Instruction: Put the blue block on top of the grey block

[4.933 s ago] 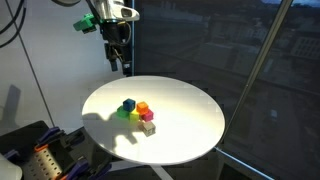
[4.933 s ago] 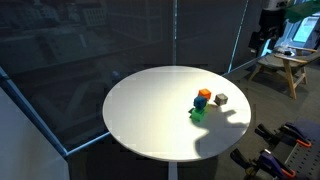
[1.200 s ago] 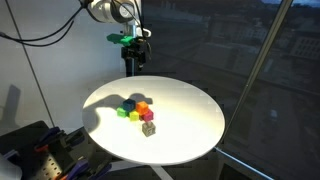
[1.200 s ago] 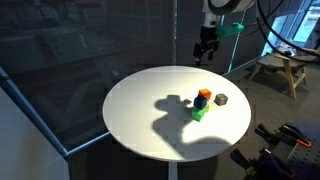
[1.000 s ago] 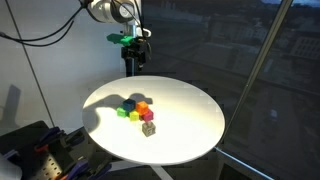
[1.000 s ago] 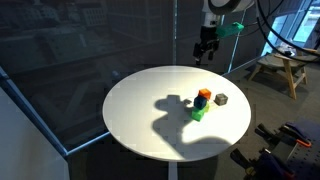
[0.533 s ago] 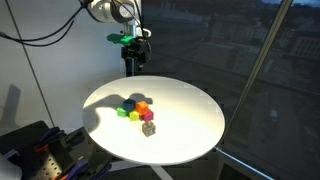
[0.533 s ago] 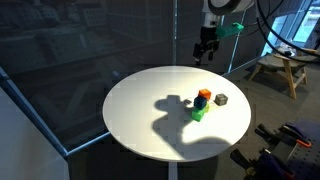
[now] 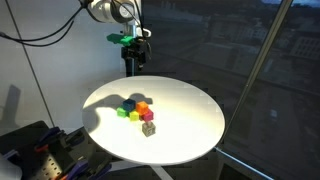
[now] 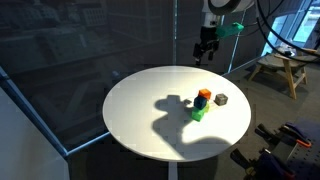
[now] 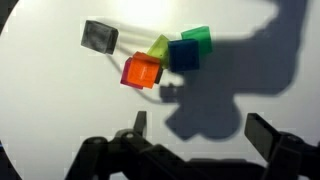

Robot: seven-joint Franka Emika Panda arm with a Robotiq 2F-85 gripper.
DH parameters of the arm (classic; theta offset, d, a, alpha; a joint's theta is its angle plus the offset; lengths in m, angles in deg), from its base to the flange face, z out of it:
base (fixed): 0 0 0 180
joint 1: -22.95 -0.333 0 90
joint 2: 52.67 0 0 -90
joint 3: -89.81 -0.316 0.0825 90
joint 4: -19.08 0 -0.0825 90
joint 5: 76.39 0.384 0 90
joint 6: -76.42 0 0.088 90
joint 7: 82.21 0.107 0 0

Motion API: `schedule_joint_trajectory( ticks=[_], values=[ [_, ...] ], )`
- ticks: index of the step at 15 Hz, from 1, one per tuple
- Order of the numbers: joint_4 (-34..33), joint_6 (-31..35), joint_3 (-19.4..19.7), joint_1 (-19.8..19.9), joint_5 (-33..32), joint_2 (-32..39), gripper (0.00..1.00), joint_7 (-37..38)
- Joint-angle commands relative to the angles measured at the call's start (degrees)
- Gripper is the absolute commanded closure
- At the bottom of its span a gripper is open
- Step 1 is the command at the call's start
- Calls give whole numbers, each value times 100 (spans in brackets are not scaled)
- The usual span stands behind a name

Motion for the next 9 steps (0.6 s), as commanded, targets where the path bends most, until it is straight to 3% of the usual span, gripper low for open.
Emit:
schedule_joint_trajectory(
  ticks=[1, 9],
  values=[
    [-8, -11, 1, 0, 1, 0, 0, -2],
    [87, 113, -8, -9, -20, 39, 0, -41]
  ],
)
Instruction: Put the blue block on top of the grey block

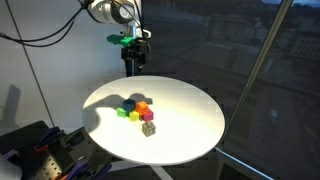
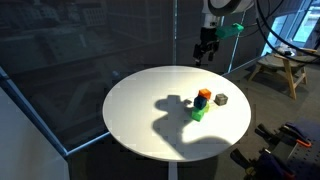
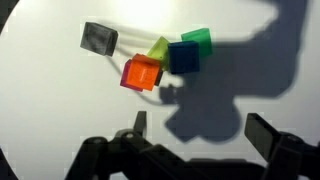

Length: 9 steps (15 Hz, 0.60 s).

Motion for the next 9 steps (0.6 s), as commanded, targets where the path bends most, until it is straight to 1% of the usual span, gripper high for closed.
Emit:
schedule_joint_trajectory(
  ticks=[1, 9],
  values=[
    [98, 131, -9, -9, -21, 20, 0, -53],
    [421, 395, -15, -6, -46, 132, 0, -123]
  ],
)
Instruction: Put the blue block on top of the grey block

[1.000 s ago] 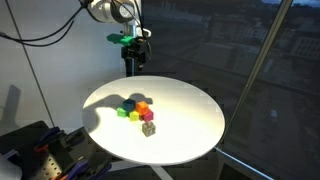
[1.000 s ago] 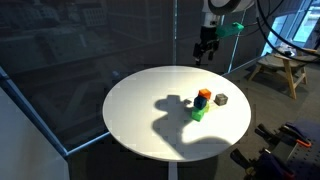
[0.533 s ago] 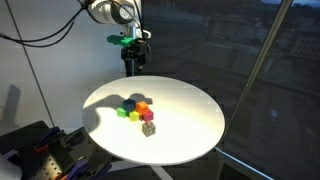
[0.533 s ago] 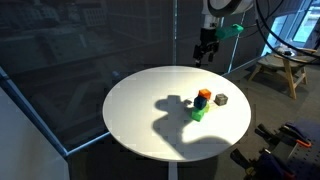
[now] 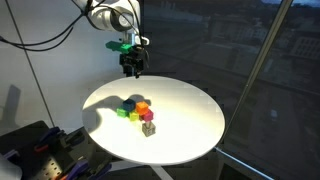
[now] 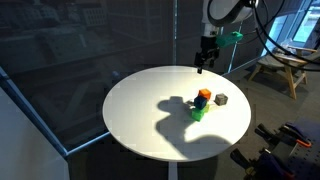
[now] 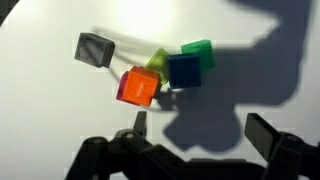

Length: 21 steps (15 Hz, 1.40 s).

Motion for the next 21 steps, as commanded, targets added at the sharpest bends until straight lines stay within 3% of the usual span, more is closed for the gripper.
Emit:
schedule_joint_trajectory(
  ticks=[1, 21],
  values=[
    [215, 276, -3, 0, -30, 8, 0, -128],
    [742, 1482, 38, -39, -115, 639, 0, -89]
  ],
)
